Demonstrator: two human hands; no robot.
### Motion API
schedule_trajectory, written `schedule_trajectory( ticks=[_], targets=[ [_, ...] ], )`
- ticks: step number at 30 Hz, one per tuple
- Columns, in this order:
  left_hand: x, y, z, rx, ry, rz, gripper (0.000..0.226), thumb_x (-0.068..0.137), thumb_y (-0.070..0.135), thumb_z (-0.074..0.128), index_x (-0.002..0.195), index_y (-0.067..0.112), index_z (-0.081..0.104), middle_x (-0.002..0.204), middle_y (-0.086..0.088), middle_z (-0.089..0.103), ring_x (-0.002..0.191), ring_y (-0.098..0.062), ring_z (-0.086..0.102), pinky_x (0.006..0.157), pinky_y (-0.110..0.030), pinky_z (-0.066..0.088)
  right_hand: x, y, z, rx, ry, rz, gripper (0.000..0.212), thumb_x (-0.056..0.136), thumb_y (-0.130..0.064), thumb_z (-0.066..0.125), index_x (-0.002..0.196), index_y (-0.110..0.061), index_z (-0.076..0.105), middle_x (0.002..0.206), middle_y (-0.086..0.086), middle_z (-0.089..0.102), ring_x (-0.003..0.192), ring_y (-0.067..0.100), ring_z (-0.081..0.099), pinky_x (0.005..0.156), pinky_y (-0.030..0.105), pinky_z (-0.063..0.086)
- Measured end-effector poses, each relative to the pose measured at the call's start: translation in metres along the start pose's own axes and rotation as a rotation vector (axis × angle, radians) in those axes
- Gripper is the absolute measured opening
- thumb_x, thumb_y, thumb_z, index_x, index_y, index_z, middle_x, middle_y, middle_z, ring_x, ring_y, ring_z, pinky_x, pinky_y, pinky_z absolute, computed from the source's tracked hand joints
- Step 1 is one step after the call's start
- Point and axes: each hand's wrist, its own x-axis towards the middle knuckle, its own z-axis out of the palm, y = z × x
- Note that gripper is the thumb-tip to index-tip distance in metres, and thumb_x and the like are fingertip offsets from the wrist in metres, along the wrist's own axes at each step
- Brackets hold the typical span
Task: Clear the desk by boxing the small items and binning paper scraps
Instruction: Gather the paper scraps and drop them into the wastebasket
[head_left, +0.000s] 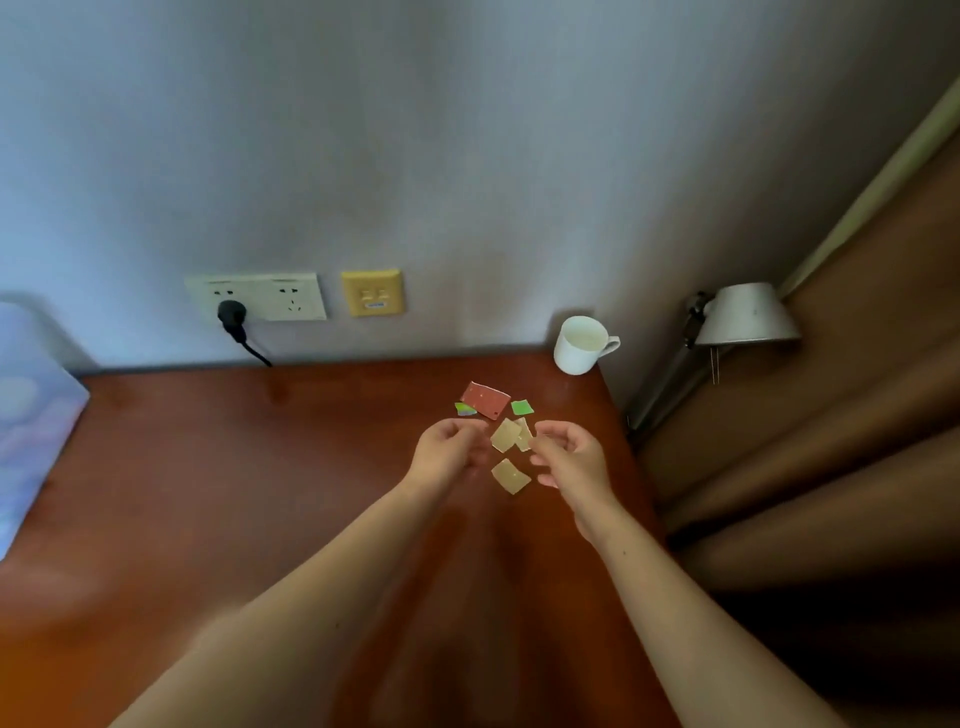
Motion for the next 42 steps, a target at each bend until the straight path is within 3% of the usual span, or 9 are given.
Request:
schedule_trajectory(
  ticks=[3,6,12,19,23,28,34,38,42],
  targets=[
    [0.022,-0.014,0.021,0.079,0.028,-0.008,0.011,0.093,0.004,0.051,0.096,0.01,0.06,0.074,-0.002,0.058,0.06,-0.009,0.051,0.042,-0.011,0.038,0.036,0.016,-0.016,-0.068,0.021,0.051,0.016,0.089,-0.013,0.064,0.104,-0.015,0.063,0.099,0.003,0.066,0.087,0.014,0.062,0.073,0.028,0.052],
    [0.045,-0.034,0.037,0.17,0.037,-0.041,0.011,0.09,0.005,0.06,0.099,0.01,0.059,0.077,-0.001,0.058,0.062,-0.01,0.052,0.054,-0.017,0.044,0.067,0.035,-0.029,-0.178,0.021,0.104,0.023,0.086,-0.005,0.064,0.107,-0.014,0.061,0.101,0.004,0.064,0.086,0.013,0.06,0.084,0.034,0.053],
    [0.081,-0.069,0.054,0.481,0.088,-0.044,0.02,0.08,0.016,0.067,0.089,0.029,0.054,0.095,0.003,0.062,0.085,-0.016,0.062,0.08,-0.033,0.051,0.113,0.068,-0.037,-0.534,-0.031,0.05,0.032,0.083,-0.016,0.071,0.113,-0.019,0.06,0.119,0.003,0.056,0.094,0.015,0.057,0.074,0.026,0.051],
    [0.097,-0.088,0.055,0.92,0.168,-0.027,0.04,0.075,0.04,0.07,0.108,0.025,0.054,0.111,0.003,0.043,0.091,-0.022,0.06,0.072,-0.033,0.049,0.13,0.082,-0.027,-0.795,-0.042,-0.039,0.042,0.084,-0.027,0.071,0.123,-0.024,0.055,0.129,0.001,0.043,0.103,0.022,0.058,0.07,0.026,0.049],
    [0.102,-0.097,0.052,1.091,0.163,0.008,0.057,0.071,0.055,0.073,0.112,0.022,0.05,0.115,0.0,0.041,0.097,-0.025,0.057,0.07,-0.035,0.048,0.132,0.085,-0.023,-0.841,-0.026,-0.069,0.032,0.083,-0.027,0.073,0.11,-0.022,0.058,0.126,0.001,0.043,0.095,0.021,0.06,0.061,0.024,0.043],
    [0.107,-0.104,0.051,1.206,0.14,0.08,0.047,0.074,0.055,0.069,0.102,0.02,0.054,0.11,0.0,0.044,0.097,-0.023,0.055,0.068,-0.036,0.05,0.137,0.084,-0.023,-0.863,0.003,-0.057,0.026,0.081,-0.029,0.074,0.097,-0.022,0.055,0.112,-0.001,0.05,0.091,0.02,0.057,0.058,0.024,0.04],
    [0.111,-0.099,0.051,0.949,0.078,0.088,0.022,0.082,0.039,0.065,0.078,0.022,0.051,0.082,0.006,0.052,0.076,-0.02,0.054,0.059,-0.028,0.039,0.141,0.082,-0.018,-0.542,0.018,-0.007,0.025,0.08,-0.023,0.072,0.068,-0.02,0.051,0.074,-0.002,0.06,0.071,0.02,0.057,0.056,0.025,0.04],
    [0.119,-0.096,0.05,0.531,0.131,0.022,0.023,0.078,0.015,0.057,0.067,0.02,0.038,0.064,0.001,0.049,0.064,-0.026,0.047,0.058,-0.035,0.041,0.143,0.073,-0.013,-0.15,0.068,0.082,0.018,0.077,-0.005,0.066,0.067,-0.008,0.05,0.084,0.009,0.068,0.071,0.02,0.058,0.065,0.032,0.049],
    [0.128,-0.084,0.055,0.413,0.187,0.041,0.019,0.076,0.01,0.046,0.07,0.024,0.035,0.069,-0.008,0.056,0.069,-0.031,0.054,0.063,-0.045,0.046,0.153,0.071,-0.01,-0.109,0.075,0.078,0.017,0.077,0.004,0.057,0.073,-0.01,0.048,0.081,0.017,0.06,0.073,0.027,0.056,0.062,0.031,0.045]
  ],
)
